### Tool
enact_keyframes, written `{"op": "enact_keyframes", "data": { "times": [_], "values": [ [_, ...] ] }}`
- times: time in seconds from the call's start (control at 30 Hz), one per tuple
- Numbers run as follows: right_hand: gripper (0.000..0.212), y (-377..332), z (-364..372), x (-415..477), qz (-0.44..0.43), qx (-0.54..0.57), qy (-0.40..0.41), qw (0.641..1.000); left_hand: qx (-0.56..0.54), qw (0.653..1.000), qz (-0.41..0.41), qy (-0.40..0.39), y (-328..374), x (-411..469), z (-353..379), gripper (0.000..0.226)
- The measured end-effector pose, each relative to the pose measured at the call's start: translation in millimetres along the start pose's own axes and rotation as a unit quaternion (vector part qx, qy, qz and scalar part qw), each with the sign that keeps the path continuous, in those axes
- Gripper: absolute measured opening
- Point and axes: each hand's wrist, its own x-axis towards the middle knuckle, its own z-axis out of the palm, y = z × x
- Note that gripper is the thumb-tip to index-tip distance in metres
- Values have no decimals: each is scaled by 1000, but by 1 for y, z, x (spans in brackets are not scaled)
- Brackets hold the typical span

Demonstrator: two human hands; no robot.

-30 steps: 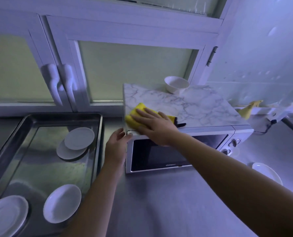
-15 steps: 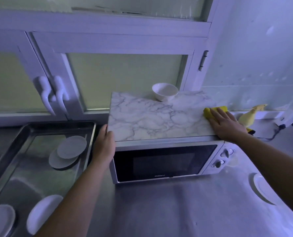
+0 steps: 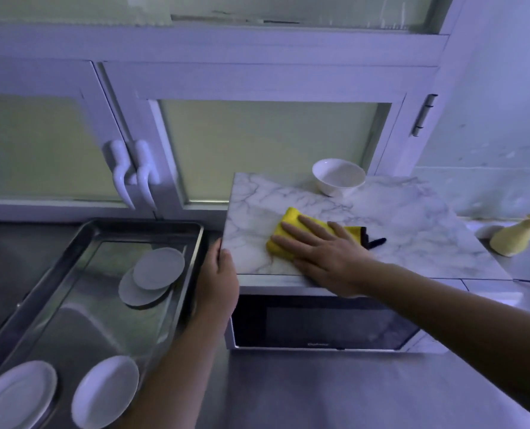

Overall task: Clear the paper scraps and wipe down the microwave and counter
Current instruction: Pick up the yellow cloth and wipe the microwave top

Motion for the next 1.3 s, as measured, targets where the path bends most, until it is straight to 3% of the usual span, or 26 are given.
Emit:
{"op": "enact_keyframes", "data": {
  "times": [0.13, 0.37, 0.57, 0.7, 0.87, 1.03, 1.23, 1.3],
  "values": [
    [52, -11, -6, 71, -22, -5, 8, 1000, -64, 998, 10, 11, -5, 3, 2, 35],
    [50, 3, -17, 199, 73, 2, 25, 997, -100, 995, -19, 11, -13, 3, 4, 31],
    [50, 10, -15, 233, 86, -18, 27, 996, -117, 992, -32, 28, -10, 2, 3, 34],
    [53, -12, -14, 210, 113, -11, 10, 993, -125, 991, -40, 38, -8, 0, 4, 47],
    [54, -63, -5, 128, 82, -13, 20, 996, -166, 985, -39, 39, -9, 5, 5, 49],
    [52, -105, -1, 42, 93, 2, 38, 995, -234, 968, -94, -22, -3, -1, -11, 51],
    [53, -133, 20, -36, 119, 24, 117, 986, -234, 966, -110, -6, -17, -62, -50, 39],
    [49, -144, 26, -57, 133, 118, 157, 971, -219, 970, -106, -22, -23, -89, -64, 32]
  ]
}}
